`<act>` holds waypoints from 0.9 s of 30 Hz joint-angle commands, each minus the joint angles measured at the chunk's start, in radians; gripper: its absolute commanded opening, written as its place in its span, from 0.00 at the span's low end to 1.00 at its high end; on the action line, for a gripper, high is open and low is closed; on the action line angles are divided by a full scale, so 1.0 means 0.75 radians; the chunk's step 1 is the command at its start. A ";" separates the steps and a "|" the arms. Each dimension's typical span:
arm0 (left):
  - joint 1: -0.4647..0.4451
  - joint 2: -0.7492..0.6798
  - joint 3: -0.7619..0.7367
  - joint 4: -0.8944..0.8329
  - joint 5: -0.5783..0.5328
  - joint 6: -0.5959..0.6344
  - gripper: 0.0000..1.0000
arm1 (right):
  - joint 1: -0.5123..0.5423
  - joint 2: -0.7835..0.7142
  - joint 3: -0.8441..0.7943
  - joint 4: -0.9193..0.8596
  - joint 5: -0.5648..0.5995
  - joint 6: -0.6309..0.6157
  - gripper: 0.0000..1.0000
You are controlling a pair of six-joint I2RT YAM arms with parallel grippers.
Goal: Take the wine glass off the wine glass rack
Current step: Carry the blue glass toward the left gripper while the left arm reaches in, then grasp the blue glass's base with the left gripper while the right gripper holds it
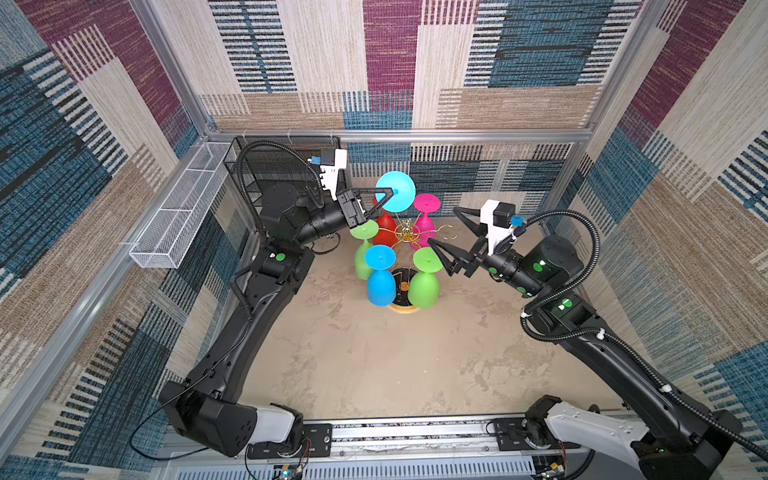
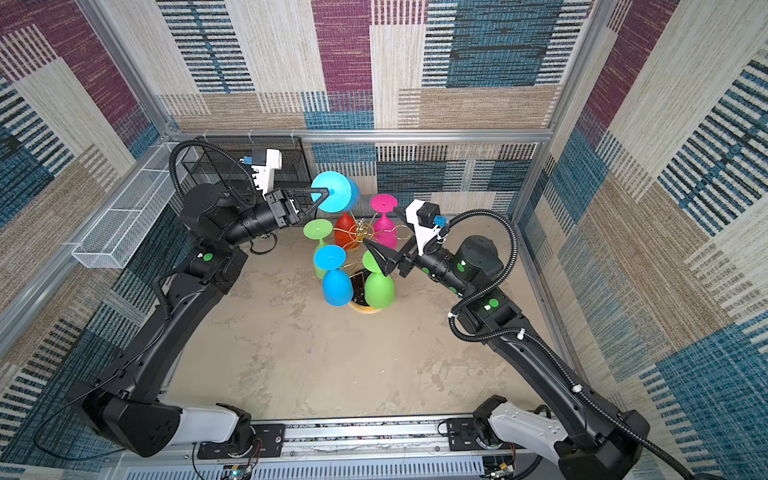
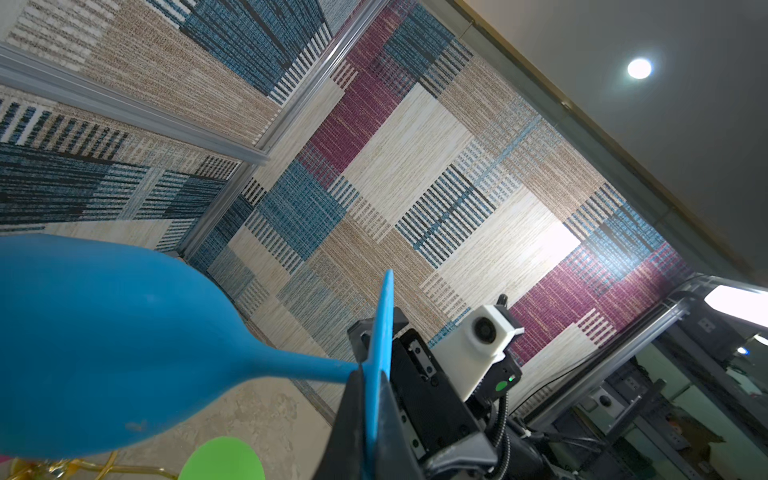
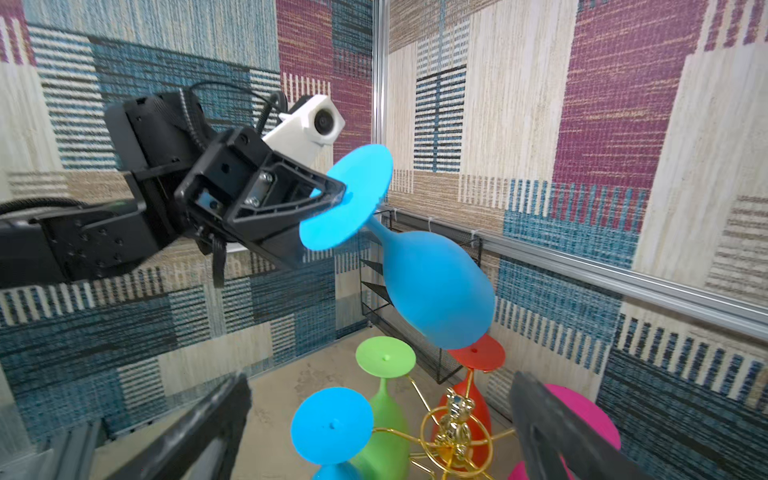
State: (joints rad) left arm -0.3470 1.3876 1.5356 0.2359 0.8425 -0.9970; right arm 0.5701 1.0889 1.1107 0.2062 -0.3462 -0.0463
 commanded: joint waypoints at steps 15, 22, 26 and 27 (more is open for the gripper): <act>0.002 -0.088 0.000 -0.030 -0.031 -0.116 0.00 | 0.042 0.397 0.105 0.504 -0.039 -0.251 0.99; 0.002 -0.099 -0.004 -0.027 -0.018 -0.139 0.00 | 0.084 0.542 0.223 0.580 0.001 -0.267 0.99; 0.002 -0.106 -0.004 -0.034 -0.009 -0.141 0.00 | 0.091 0.603 0.266 0.623 0.036 -0.243 0.99; 0.005 -0.106 -0.004 -0.036 -0.008 -0.141 0.00 | 0.091 0.620 0.275 0.635 0.047 -0.241 0.99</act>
State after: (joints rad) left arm -0.3466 1.3151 1.5341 0.2012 0.8188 -1.0782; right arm 0.6357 1.5352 1.2995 0.6140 -0.3435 -0.2359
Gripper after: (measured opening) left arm 0.061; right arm 0.993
